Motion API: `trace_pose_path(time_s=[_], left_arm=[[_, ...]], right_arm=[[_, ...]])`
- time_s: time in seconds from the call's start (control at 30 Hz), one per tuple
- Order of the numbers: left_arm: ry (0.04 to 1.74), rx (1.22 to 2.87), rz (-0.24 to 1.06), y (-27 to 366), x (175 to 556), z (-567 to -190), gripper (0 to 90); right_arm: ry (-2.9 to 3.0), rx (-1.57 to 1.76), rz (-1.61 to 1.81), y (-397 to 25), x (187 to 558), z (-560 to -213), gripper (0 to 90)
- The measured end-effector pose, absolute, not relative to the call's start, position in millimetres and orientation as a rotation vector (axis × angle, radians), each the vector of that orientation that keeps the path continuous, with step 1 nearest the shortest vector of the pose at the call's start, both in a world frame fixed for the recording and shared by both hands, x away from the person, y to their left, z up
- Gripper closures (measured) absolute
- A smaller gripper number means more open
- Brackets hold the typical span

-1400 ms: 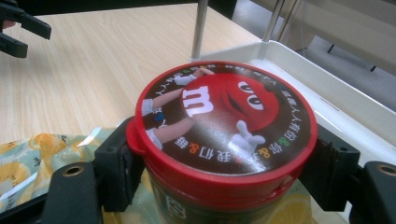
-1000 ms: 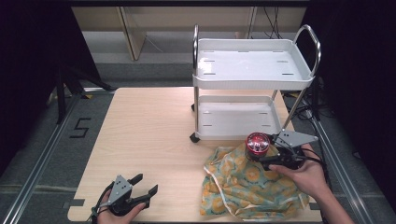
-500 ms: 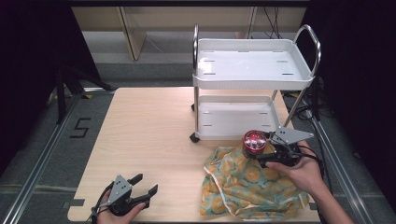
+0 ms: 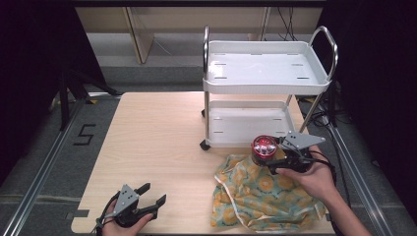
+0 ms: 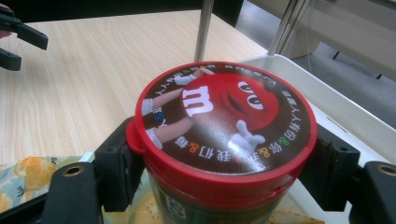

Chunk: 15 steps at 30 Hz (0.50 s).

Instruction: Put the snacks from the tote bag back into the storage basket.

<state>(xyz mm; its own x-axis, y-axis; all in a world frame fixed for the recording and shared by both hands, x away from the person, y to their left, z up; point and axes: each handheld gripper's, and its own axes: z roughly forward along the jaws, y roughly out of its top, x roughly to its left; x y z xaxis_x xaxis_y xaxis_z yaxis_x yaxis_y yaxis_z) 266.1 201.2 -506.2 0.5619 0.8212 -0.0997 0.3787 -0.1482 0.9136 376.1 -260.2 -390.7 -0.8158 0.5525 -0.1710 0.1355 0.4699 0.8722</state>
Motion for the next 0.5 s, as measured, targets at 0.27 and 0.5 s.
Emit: trace_pose_path(time_s=[0.27, 0.5], left_arm=[[1.002, 1.753, 0.529, 201.5, 266.0, -506.0, 27.9], [0.998, 1.75, 0.526, 201.6, 266.3, -506.3, 27.9]], right_arm=[[2.299, 0.577, 1.317, -257.0, 379.5, -389.8, 26.5], [2.309, 0.586, 1.314, -254.6, 381.2, -389.4, 26.5]])
